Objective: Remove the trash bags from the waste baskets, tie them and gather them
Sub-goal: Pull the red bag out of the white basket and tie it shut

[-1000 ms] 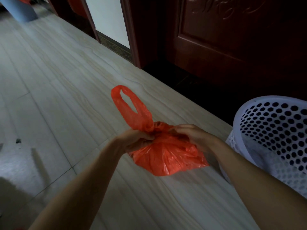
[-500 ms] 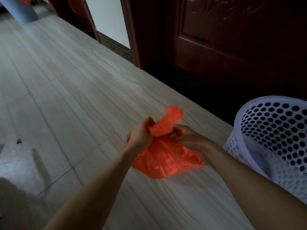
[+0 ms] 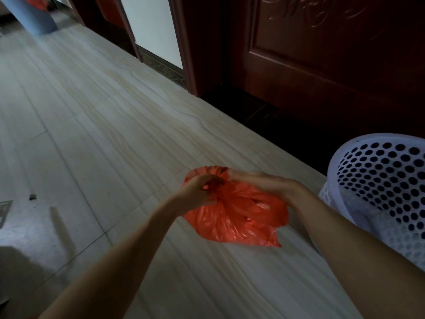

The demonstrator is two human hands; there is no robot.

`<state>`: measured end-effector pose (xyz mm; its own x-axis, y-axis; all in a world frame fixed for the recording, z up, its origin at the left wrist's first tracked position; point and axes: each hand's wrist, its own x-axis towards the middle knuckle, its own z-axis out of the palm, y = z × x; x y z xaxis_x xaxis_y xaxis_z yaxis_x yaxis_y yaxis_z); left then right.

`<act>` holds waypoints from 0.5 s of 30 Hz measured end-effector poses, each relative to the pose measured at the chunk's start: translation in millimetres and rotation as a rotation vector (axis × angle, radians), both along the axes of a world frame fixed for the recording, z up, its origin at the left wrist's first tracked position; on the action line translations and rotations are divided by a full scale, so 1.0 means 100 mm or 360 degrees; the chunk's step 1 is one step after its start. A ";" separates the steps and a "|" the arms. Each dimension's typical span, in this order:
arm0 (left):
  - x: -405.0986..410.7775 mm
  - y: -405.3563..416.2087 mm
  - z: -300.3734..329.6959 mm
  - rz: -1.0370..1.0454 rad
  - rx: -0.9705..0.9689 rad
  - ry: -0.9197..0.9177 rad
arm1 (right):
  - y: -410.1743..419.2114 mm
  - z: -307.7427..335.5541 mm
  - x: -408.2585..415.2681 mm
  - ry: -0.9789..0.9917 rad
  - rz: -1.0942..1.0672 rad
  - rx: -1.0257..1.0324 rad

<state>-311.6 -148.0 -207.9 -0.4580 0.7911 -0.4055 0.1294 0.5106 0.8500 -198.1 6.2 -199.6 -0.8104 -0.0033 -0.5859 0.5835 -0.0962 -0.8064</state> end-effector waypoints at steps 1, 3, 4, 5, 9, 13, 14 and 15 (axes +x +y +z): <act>-0.01 0.00 0.00 0.0037 0.0025 0.0026 | -0.07 0.00 -0.02 -0.0009 0.0125 0.0340; -0.01 0.00 -0.03 0.0175 0.0032 -0.0010 | -0.16 -0.09 -0.05 0.0045 0.0272 0.1023; 0.00 0.00 -0.04 0.0245 0.0026 -0.0009 | -0.22 -0.13 -0.05 0.0125 0.0247 0.1208; -0.01 0.02 -0.04 0.0303 0.0009 0.0048 | -0.26 -0.16 -0.04 0.0208 0.0161 0.1298; 0.04 0.12 -0.07 0.0087 -0.0238 0.0904 | -0.28 -0.16 -0.02 0.0299 -0.0051 0.1388; 0.12 0.20 -0.09 -0.0195 -0.0306 0.1240 | -0.25 -0.19 0.03 0.0247 -0.0040 0.1427; 0.12 0.20 -0.08 -0.0236 -0.0252 0.1205 | -0.24 -0.20 0.05 0.0248 -0.0049 0.1437; 0.12 0.20 -0.07 -0.0269 -0.0175 0.1144 | -0.21 -0.21 0.07 0.0248 -0.0068 0.1449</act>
